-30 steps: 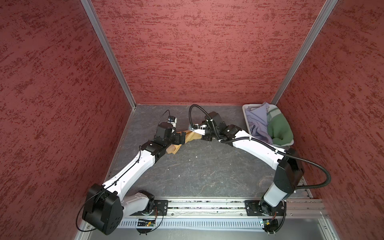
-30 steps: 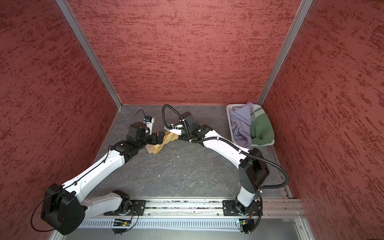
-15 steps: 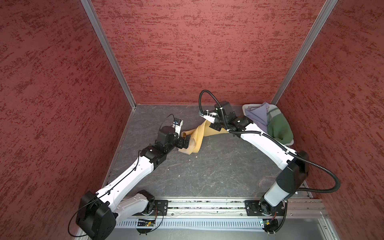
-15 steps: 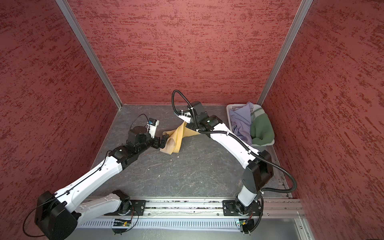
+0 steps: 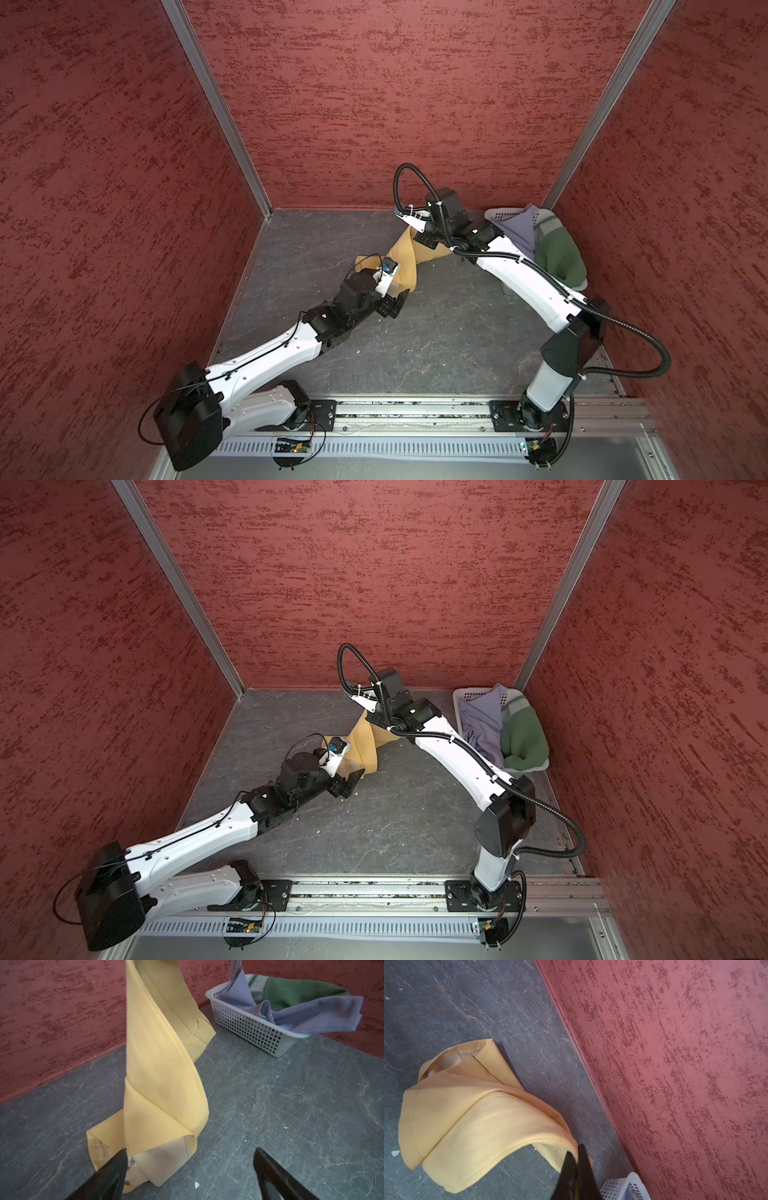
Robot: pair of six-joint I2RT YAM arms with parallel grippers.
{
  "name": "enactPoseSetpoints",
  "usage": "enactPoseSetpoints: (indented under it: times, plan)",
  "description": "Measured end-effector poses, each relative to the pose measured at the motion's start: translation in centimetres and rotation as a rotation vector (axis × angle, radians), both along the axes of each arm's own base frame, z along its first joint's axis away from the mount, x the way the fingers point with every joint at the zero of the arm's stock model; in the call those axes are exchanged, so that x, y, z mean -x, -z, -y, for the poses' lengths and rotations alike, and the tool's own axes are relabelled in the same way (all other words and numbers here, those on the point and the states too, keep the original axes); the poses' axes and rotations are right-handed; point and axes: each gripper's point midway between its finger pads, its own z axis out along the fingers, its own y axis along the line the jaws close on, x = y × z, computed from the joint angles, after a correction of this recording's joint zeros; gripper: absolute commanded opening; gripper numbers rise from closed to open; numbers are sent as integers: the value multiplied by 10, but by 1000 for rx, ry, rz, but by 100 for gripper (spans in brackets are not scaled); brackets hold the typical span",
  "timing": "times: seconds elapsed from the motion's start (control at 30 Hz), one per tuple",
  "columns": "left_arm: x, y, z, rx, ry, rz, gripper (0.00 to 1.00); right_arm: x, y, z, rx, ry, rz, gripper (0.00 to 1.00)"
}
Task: Fold and stack the skirts
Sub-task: 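Lift the yellow skirt with both grippers, stretching it between them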
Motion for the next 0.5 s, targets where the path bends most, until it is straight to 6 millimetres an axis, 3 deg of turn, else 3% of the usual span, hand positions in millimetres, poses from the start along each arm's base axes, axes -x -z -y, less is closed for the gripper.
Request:
enactPoseSetpoints:
  times: [0.37,0.43,0.5]
  plan:
    - [-36,35,39,-60,-193,83,92,-3,5,2,10,21,-6,0]
    - [-44,38,45,-69,-239,108,87,-3,5,2,8,23,-6,0]
    - [-54,43,49,-71,-298,134,74,-3,5,2,7,24,-7,0]
